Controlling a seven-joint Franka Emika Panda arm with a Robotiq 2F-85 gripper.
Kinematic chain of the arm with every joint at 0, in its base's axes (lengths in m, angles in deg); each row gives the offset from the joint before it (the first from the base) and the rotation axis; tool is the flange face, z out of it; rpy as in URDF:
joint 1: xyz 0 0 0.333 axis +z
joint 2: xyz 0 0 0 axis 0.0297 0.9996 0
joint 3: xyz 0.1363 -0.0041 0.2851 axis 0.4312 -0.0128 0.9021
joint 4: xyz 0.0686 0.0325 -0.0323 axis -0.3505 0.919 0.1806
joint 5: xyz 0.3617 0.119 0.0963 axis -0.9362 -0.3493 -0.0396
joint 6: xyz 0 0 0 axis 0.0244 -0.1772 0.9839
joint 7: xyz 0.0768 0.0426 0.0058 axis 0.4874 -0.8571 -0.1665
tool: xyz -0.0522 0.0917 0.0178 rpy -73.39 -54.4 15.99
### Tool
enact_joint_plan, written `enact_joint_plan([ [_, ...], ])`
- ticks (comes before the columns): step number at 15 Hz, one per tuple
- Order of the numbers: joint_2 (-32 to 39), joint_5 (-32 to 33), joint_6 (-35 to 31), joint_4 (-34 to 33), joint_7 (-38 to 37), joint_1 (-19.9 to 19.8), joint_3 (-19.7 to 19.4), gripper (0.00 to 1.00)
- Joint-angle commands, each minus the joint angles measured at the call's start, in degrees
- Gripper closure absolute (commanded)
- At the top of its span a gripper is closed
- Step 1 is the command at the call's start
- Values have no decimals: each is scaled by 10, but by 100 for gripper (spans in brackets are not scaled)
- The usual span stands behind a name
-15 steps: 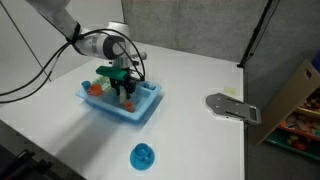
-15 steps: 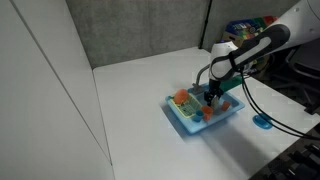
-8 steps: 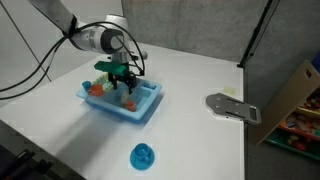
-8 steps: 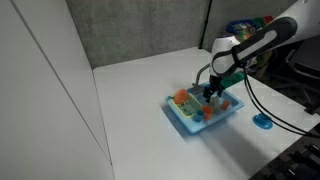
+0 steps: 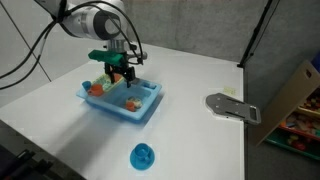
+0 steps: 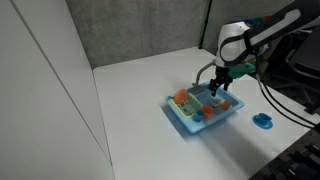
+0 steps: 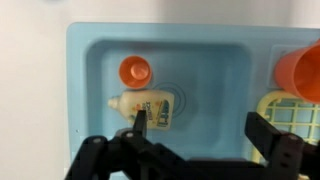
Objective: Pick up the detergent and put it in the sink
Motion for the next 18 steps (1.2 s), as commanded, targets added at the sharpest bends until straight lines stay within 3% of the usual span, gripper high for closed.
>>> enact_joint_plan([
  [1, -53, 2, 23, 42, 6, -7, -4, 0],
  [9, -132, 9, 99, 90, -14, -12, -23, 0],
  [18, -267, 11, 194, 150, -13, -26, -34, 0],
])
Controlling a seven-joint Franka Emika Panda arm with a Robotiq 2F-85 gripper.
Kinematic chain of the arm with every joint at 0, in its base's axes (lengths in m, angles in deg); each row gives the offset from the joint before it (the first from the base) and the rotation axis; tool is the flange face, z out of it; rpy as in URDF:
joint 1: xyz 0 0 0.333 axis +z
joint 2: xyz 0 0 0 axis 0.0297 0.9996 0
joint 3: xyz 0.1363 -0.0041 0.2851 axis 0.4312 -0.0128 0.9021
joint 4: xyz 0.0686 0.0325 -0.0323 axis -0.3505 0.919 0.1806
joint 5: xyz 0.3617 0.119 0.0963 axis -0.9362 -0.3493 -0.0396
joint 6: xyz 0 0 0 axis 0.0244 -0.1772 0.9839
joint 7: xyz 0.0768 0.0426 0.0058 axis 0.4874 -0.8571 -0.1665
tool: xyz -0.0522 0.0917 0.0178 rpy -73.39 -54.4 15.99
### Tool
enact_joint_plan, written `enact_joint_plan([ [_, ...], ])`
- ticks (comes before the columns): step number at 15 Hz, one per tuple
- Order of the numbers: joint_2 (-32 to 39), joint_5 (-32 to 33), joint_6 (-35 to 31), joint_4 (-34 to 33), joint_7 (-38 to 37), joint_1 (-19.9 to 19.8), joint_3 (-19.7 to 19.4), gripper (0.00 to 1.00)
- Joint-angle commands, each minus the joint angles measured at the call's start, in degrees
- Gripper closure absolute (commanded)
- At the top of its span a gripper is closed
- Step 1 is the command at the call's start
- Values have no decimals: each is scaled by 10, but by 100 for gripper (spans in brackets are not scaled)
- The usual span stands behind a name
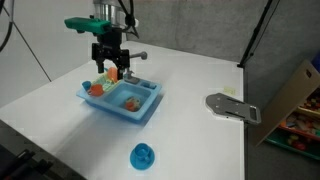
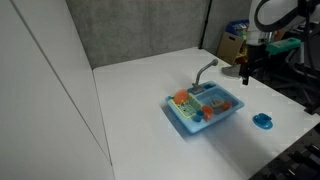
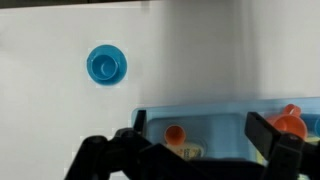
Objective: Pick up the detergent and put it in the sink
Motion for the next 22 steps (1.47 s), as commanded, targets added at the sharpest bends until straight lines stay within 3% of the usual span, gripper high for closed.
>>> enact_joint_plan([
  [1, -75, 9, 20, 47, -5, -8, 1, 0],
  [11, -231, 4, 35, 120, 5, -29, -2, 0],
  [17, -312, 5, 61, 130, 3, -31, 2, 0],
  [22, -358, 5, 38, 141, 9, -29, 4, 0],
])
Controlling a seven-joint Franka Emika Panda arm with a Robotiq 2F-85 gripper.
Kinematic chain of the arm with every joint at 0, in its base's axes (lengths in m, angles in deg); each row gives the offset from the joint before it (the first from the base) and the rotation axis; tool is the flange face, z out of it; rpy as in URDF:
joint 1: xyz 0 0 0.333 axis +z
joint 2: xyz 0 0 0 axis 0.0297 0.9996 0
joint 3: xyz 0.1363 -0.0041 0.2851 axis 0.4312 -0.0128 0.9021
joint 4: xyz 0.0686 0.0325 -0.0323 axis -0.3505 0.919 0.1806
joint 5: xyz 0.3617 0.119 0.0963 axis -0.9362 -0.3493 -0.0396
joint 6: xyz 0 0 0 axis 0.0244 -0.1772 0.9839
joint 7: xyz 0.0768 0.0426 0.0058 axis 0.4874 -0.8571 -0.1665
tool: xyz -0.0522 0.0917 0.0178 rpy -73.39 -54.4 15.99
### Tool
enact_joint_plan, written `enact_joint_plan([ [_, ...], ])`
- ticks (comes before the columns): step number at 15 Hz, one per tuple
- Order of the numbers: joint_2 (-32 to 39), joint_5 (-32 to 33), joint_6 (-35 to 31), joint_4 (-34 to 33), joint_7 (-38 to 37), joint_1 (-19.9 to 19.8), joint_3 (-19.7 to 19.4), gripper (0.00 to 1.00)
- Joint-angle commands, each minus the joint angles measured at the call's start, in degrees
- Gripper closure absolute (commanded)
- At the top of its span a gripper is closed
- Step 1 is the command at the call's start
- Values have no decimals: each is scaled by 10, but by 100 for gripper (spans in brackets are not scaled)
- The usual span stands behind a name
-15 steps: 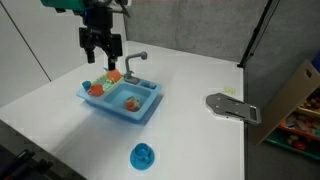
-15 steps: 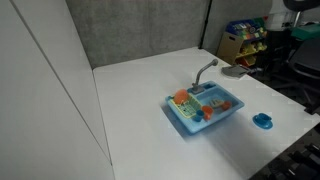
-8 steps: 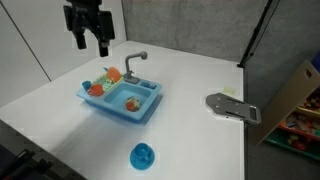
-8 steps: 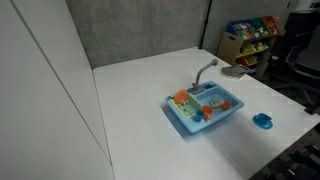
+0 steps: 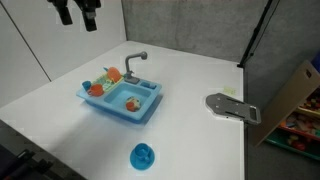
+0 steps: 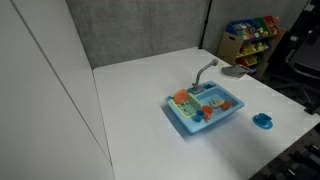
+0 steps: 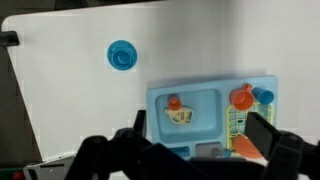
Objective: Pick up the detergent and put it in the sink
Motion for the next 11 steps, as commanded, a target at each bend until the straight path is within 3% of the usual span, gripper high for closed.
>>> enact_joint_plan([
  [1, -40, 6, -18, 20, 14, -1, 4, 0],
  [11, -36, -1, -9, 12, 17, -1, 4, 0],
])
